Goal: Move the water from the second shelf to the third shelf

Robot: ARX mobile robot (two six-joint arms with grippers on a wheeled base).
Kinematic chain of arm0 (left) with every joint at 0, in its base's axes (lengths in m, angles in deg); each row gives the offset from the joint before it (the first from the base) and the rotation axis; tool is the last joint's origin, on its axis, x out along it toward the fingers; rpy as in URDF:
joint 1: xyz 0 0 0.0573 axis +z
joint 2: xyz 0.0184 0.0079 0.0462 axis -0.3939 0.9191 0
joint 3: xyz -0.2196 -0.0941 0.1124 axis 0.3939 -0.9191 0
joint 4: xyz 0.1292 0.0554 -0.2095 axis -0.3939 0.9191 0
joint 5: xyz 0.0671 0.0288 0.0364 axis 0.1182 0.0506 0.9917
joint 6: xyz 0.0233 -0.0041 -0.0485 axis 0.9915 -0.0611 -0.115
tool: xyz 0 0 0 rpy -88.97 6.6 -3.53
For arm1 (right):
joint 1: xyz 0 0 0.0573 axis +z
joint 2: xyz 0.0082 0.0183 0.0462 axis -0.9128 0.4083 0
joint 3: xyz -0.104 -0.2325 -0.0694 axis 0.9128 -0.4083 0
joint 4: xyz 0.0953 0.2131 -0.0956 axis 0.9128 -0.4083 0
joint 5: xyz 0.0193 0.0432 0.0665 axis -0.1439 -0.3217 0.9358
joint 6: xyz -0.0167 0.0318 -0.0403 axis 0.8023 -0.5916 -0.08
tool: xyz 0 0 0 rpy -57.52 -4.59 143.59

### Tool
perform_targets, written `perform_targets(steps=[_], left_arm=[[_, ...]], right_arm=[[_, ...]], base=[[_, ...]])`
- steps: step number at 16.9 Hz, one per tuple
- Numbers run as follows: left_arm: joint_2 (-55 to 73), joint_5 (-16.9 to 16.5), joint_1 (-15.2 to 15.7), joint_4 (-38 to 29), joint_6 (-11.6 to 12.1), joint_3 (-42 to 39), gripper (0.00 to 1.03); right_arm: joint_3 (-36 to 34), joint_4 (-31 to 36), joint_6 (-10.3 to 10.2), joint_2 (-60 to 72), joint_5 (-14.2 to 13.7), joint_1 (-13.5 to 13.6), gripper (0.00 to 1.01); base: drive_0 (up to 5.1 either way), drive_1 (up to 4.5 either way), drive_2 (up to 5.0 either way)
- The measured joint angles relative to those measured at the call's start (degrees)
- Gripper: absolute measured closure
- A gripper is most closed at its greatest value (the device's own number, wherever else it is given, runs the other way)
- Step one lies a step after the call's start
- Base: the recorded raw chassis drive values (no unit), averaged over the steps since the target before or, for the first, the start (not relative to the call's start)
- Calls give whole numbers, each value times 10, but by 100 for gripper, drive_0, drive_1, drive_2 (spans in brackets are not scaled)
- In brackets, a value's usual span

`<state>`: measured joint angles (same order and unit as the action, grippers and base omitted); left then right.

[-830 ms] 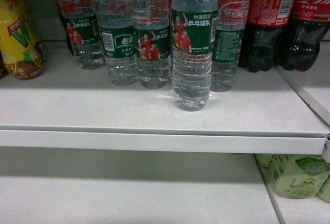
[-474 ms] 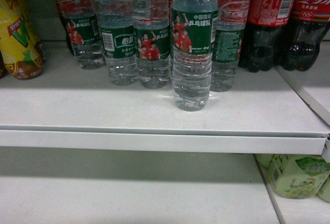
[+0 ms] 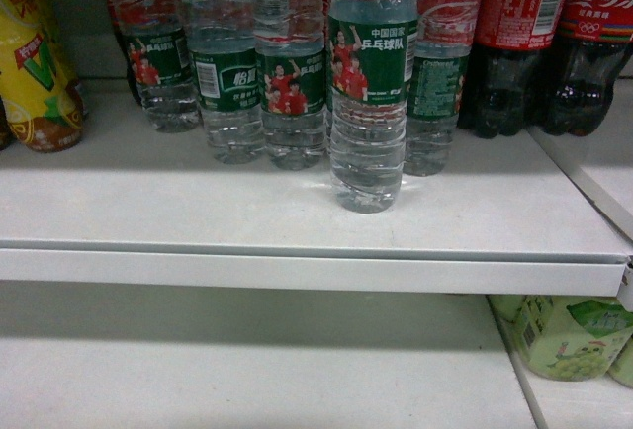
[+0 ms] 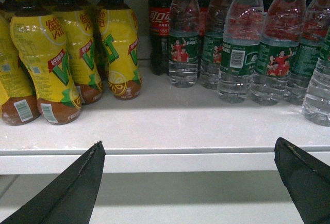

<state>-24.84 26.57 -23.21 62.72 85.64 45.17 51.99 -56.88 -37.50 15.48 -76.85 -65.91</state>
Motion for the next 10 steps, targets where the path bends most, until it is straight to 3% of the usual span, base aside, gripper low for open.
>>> perform_targets(steps=[5, 6, 7, 8, 10], left_arm=[[0, 0, 0, 0, 0, 0, 5], [0, 0, 0, 0, 0, 0, 5], [0, 0, 0, 0, 0, 0, 5], [0, 0, 0, 0, 0, 0, 5], [0, 0, 0, 0, 0, 0, 5]], right_arm=[[0, 0, 0, 0, 0, 0, 3], [8, -31, -11, 11, -33, 7, 3], [23, -5, -34, 82, -60, -10, 3], [50, 46, -44, 149, -48, -50, 3], [103, 117, -44, 223, -25, -68, 3]], base=[[0, 0, 0], [0, 0, 0], [0, 0, 0], [0, 0, 0], [0, 0, 0]])
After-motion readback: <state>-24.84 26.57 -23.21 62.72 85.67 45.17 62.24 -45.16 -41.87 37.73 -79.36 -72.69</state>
